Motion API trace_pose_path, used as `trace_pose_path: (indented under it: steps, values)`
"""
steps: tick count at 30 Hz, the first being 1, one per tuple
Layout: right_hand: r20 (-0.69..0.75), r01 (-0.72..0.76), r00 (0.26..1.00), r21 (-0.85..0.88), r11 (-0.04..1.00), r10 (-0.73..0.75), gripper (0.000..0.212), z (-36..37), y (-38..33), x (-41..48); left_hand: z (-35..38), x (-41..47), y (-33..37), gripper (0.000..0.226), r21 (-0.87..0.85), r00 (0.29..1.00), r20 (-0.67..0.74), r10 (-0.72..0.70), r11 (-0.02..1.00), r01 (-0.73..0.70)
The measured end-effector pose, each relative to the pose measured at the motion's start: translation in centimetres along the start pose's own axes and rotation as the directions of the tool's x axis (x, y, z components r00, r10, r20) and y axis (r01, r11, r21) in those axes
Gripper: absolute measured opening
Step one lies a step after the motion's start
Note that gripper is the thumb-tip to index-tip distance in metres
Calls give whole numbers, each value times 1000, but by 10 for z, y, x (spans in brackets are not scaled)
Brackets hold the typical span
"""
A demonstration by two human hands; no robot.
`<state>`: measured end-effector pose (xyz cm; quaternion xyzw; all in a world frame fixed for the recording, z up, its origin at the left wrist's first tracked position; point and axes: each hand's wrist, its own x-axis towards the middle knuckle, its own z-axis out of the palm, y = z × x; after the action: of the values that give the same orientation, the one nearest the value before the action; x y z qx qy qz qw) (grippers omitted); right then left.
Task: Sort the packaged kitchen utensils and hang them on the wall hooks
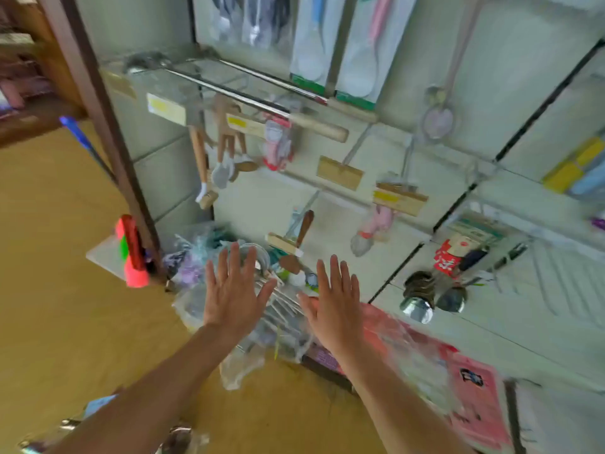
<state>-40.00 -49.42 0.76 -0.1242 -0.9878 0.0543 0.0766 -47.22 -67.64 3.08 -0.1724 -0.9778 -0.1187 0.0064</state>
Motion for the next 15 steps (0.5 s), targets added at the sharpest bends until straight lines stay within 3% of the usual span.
trace_pose_path:
  steps: [8,12,15]
  values:
    - [-33,-295,955,-78,952,294,77,-20,243,-78,79,-4,254,80,-32,919,159,360,933,-359]
    - [-58,-363,931,-68,929,360,82,-27,327,-90,106,-2,339,96,-18,867,126,482,875,-483]
    - [-90,-394,918,-99,914,386,77,-24,378,-83,126,7,387,76,-41,842,153,517,855,-517]
